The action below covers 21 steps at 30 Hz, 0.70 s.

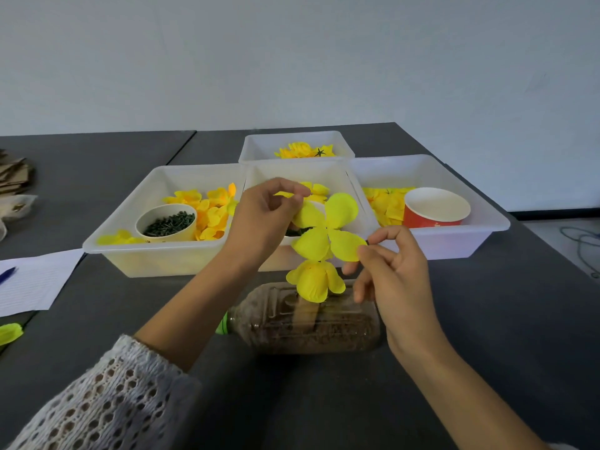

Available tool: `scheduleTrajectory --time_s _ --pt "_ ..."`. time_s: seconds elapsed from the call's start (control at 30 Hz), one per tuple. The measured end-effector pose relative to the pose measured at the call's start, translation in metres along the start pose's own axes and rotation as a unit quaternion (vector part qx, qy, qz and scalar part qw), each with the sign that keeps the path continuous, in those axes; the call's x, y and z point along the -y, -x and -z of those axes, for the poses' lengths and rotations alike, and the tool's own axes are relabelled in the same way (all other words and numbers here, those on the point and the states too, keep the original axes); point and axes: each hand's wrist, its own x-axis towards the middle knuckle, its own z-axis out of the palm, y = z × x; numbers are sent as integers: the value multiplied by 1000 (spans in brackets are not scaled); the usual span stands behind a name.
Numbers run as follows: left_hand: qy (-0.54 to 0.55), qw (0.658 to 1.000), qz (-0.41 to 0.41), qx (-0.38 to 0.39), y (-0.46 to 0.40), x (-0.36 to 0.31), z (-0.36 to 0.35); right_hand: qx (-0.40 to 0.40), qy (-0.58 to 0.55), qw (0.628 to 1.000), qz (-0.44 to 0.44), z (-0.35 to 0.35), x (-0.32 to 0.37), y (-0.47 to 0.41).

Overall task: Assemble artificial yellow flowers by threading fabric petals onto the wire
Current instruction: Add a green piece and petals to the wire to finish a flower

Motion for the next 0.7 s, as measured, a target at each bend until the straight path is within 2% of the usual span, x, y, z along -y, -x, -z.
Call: scheduleTrajectory --time_s 0.13,0.3,0.7 --pt "-7 1000 -24 -5 -9 -5 -2 -13 8 1000 13 0 7 -5" --pt "-18 1000 7 14 -11 2 -6 -12 14 999 -30 -2 1 -5" --pt "-10 998 44 48 -10 6 0 4 -33 998 -48 -7 14 -3"
